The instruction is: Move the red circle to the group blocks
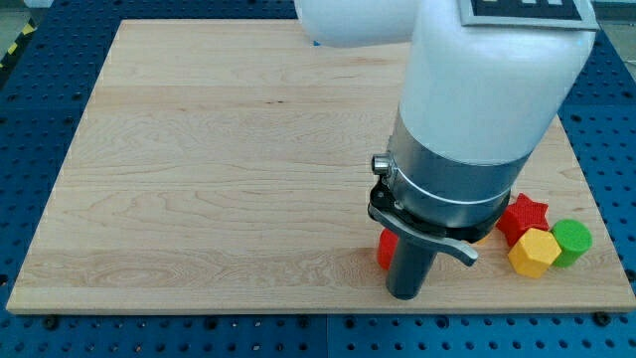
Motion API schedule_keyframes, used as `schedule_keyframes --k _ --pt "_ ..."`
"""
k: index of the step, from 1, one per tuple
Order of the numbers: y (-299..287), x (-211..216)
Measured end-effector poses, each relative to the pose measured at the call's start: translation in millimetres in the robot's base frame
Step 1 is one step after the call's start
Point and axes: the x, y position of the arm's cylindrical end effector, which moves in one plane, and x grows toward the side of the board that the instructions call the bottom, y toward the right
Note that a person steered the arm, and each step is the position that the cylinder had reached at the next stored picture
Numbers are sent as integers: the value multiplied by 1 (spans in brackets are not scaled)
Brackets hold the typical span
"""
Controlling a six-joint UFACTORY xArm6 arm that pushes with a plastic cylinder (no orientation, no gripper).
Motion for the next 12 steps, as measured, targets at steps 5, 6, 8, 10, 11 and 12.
schedule_keyframes --k 5,6,8,10,11,12 --pt "-59 -24" --pt "-40 -24" --pt "0 -30" --pt "48 -42" --pt "42 -42" --pt "1 -42"
